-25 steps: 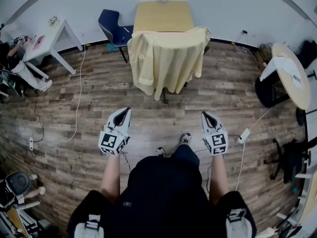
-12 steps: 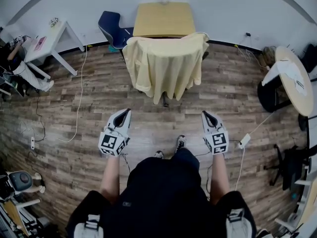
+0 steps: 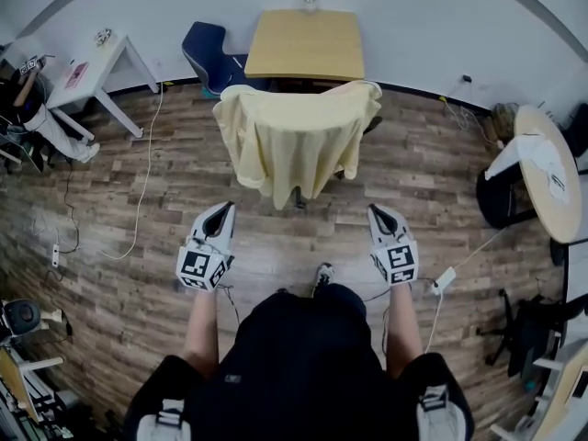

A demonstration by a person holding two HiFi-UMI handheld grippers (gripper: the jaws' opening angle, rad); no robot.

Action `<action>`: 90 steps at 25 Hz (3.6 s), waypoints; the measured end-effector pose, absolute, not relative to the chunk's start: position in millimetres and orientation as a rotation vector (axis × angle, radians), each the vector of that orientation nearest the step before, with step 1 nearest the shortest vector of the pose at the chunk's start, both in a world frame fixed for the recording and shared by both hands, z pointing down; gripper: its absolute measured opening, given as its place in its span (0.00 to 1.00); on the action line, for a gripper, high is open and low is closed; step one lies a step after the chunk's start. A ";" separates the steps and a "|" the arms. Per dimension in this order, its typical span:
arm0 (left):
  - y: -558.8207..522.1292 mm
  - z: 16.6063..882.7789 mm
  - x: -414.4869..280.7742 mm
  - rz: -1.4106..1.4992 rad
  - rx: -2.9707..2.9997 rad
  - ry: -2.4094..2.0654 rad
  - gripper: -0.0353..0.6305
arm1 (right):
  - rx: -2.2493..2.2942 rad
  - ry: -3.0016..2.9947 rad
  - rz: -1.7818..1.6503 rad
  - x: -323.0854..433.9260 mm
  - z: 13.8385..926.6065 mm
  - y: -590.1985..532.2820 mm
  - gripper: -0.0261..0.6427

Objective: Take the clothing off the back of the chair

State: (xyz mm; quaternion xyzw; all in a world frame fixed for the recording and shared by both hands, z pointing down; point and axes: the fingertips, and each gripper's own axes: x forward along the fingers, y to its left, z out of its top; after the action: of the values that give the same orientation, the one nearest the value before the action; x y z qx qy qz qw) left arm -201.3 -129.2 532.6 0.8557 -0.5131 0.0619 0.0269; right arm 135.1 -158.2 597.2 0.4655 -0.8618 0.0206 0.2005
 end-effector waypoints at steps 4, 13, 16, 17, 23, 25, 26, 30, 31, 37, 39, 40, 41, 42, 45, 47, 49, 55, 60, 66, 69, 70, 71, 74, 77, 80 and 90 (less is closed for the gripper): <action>-148.8 531.0 -177.3 0.183 2.623 -1.610 0.06 | 1.268 -2.430 0.066 151.1 595.8 -184.1 0.03; -159.6 528.2 -167.0 0.203 2.538 -1.728 0.06 | 1.174 -2.501 0.051 160.2 593.1 -233.1 0.03; -163.0 527.2 -174.3 0.208 2.494 -1.780 0.06 | 1.149 -2.519 0.047 158.0 591.7 -246.5 0.03; -164.5 526.8 -175.5 0.213 2.483 -1.796 0.06 | 1.138 -2.523 0.042 157.7 591.9 -250.8 0.03; -176.6 520.8 -166.9 0.214 2.458 -1.862 0.06 | 1.077 -2.553 0.021 161.5 591.6 -274.2 0.03; -177.3 521.9 -164.3 0.210 2.453 -1.871 0.06 | 1.068 -2.560 0.016 162.5 591.4 -278.3 0.03; -177.5 522.5 -163.9 0.210 2.451 -1.874 0.06 | 1.068 -2.561 0.016 163.0 591.3 -280.1 0.03; -180.7 521.8 -168.4 0.205 2.435 -1.886 0.06 | 1.066 -2.551 0.013 163.1 589.7 -287.7 0.03; -182.2 521.6 -171.5 0.204 2.430 -1.890 0.06 | 1.067 -2.549 0.012 162.0 589.4 -289.7 0.03; -199.9 516.1 -198.4 0.183 2.433 -1.906 0.06 | 1.103 -2.540 -0.013 148.5 579.2 -305.2 0.03; -212.0 513.0 -206.9 0.173 2.443 -1.907 0.06 | 1.121 -2.537 -0.019 143.6 575.8 -313.6 0.03; -218.9 511.9 -210.0 0.167 2.447 -1.901 0.06 | 1.131 -2.535 -0.020 142.0 573.8 -318.0 0.03; -225.7 511.1 -212.6 0.162 2.452 -1.893 0.06 | 1.141 -2.532 -0.018 140.9 571.8 -322.0 0.03; -232.3 510.0 -215.0 0.160 2.458 -1.885 0.06 | 1.150 -2.527 -0.017 139.9 569.7 -325.8 0.03; -253.6 504.6 -219.4 0.159 2.491 -1.868 0.06 | 1.176 -2.509 -0.029 140.1 563.4 -339.2 0.03; -265.8 501.4 -222.8 0.156 2.519 -1.855 0.06 | 1.198 -2.495 -0.038 140.4 559.6 -346.3 0.03; -275.2 500.4 -232.9 0.160 2.529 -1.849 0.06 | 1.216 -2.490 -0.048 134.2 556.8 -353.4 0.03; -309.6 498.4 -252.9 0.175 2.554 -1.854 0.06 | 1.282 -2.463 -0.085 130.1 544.9 -379.5 0.03; -332.6 495.0 -269.8 0.230 2.584 -1.860 0.09 | 1.336 -2.436 -0.116 127.3 535.4 -392.1 0.08; -355.7 492.9 -280.4 0.250 2.637 -1.804 0.23 | 1.387 -2.420 -0.148 129.4 523.6 -411.7 0.14; -365.8 492.2 -280.1 0.292 2.682 -1.735 0.27 | 1.386 -2.426 -0.149 132.2 520.2 -420.4 0.21; -368.5 492.0 -280.5 0.311 2.698 -1.709 0.29 | 1.380 -2.431 -0.147 131.9 519.9 -422.7 0.23; -370.9 492.3 -280.8 0.334 2.716 -1.684 0.30 | 1.372 -2.434 -0.148 131.4 520.0 -424.8 0.25; -377.2 493.0 -278.2 0.389 2.766 -1.600 0.32 | 1.324 -2.452 -0.154 130.9 521.7 -431.0 0.30; -380.7 494.8 -274.6 0.414 2.803 -1.519 0.33 | 1.258 -2.469 -0.142 129.0 521.8 -433.5 0.31; -384.2 498.0 -272.9 0.427 2.832 -1.434 0.34 | 1.182 -2.467 -0.146 122.0 525.3 -433.7 0.28; -395.3 505.5 -263.4 0.408 2.865 -1.289 0.34 | 1.162 -2.501 -0.133 116.2 528.1 -435.7 0.21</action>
State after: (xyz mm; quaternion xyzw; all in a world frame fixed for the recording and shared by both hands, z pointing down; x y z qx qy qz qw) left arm -263.4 -395.3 505.5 0.9043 -0.4068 0.1289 -0.0133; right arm 116.2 -435.7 528.1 0.4133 -0.8895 -0.0474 0.1892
